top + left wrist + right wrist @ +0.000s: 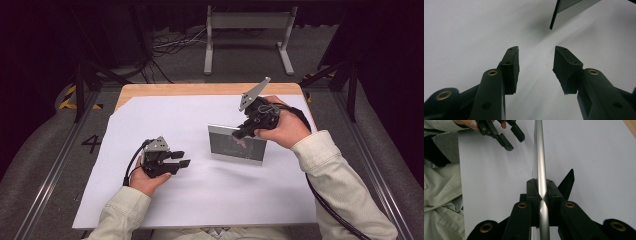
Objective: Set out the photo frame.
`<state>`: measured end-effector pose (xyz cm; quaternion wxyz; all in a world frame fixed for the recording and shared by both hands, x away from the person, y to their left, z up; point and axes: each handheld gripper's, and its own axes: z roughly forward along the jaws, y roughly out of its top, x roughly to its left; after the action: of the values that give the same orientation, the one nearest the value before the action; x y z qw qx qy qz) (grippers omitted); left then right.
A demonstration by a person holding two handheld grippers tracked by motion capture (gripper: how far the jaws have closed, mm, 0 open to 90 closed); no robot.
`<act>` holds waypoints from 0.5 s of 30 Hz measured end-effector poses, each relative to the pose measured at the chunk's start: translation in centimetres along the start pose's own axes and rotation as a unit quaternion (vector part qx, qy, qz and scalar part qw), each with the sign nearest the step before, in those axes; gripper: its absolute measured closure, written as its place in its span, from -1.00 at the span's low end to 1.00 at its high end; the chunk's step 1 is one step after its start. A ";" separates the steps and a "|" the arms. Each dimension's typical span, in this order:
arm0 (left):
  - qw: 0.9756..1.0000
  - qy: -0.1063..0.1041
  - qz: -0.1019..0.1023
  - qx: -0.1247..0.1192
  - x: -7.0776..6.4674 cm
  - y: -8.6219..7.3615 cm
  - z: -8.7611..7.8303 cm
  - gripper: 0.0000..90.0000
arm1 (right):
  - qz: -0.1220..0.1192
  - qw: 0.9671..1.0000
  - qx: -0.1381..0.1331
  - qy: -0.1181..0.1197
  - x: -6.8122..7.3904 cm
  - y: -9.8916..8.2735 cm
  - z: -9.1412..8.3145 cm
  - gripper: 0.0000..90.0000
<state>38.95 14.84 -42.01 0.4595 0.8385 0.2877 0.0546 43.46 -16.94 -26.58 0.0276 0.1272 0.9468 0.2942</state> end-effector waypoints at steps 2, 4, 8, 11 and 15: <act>1.000 -0.002 0.000 0.000 0.0 0.0 0.0 0.25 | -0.007 1.000 0.000 0.009 -0.2 0.0 0.2 0.87; 1.000 -0.003 -0.001 -0.001 0.0 0.0 0.0 0.25 | -0.011 1.000 0.001 0.015 -0.3 0.1 0.4 0.87; 1.000 -0.004 -0.001 -0.001 0.0 0.0 0.1 0.25 | -0.021 1.000 0.003 0.021 -0.7 0.0 0.9 0.87; 1.000 -0.004 -0.001 0.000 0.0 0.0 0.2 0.25 | -0.024 0.999 0.003 0.027 -1.0 -0.1 1.3 0.87; 1.000 -0.004 -0.002 0.001 0.0 0.0 0.2 0.25 | -0.034 0.999 0.003 0.035 -1.3 -0.3 1.7 0.87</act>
<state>39.04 14.73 -42.14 0.4599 0.8387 0.2874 0.0500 44.84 -16.59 -28.21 0.0041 0.0850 0.9519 0.2942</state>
